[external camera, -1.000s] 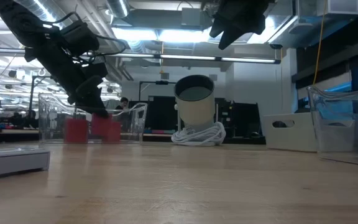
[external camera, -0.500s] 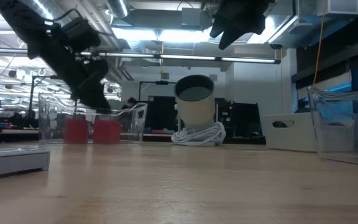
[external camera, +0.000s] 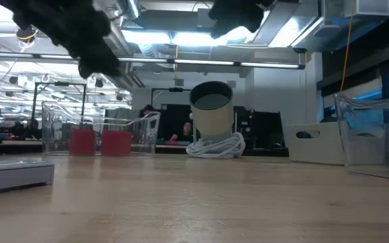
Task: Pick & Place Office items
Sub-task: Put the red digital clock into the right transparent bin
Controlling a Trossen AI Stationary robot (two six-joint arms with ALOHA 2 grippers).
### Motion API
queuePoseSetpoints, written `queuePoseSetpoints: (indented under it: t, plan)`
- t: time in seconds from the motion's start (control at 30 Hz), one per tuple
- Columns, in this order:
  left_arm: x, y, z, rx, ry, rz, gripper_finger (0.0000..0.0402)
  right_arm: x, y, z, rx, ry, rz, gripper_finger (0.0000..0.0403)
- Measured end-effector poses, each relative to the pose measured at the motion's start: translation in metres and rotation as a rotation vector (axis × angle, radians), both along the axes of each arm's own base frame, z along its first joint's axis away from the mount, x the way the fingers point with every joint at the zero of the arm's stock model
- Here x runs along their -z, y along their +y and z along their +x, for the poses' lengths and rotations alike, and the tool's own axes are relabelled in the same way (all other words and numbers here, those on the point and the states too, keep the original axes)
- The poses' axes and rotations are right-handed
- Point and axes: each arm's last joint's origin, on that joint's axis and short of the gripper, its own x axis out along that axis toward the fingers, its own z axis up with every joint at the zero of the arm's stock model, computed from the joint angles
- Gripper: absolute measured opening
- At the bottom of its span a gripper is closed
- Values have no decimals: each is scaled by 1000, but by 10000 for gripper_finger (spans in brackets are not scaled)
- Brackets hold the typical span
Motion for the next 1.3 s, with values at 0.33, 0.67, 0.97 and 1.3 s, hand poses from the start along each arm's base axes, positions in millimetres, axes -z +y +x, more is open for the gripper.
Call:
queuePoseSetpoints:
  t: [0.33,0.67,0.97,1.3]
  plan:
    - [-15,-66,-9,434,-108,-80,182,11,18,6,-96,9,-8,295]
    - [16,-119,-10,505,239,-176,252,11,19,5,-17,10,71,295]
    - [40,-165,-18,660,420,-62,280,11,20,5,-6,6,84,295]
    - [77,-193,-31,699,643,215,281,11,20,5,18,4,108,295]
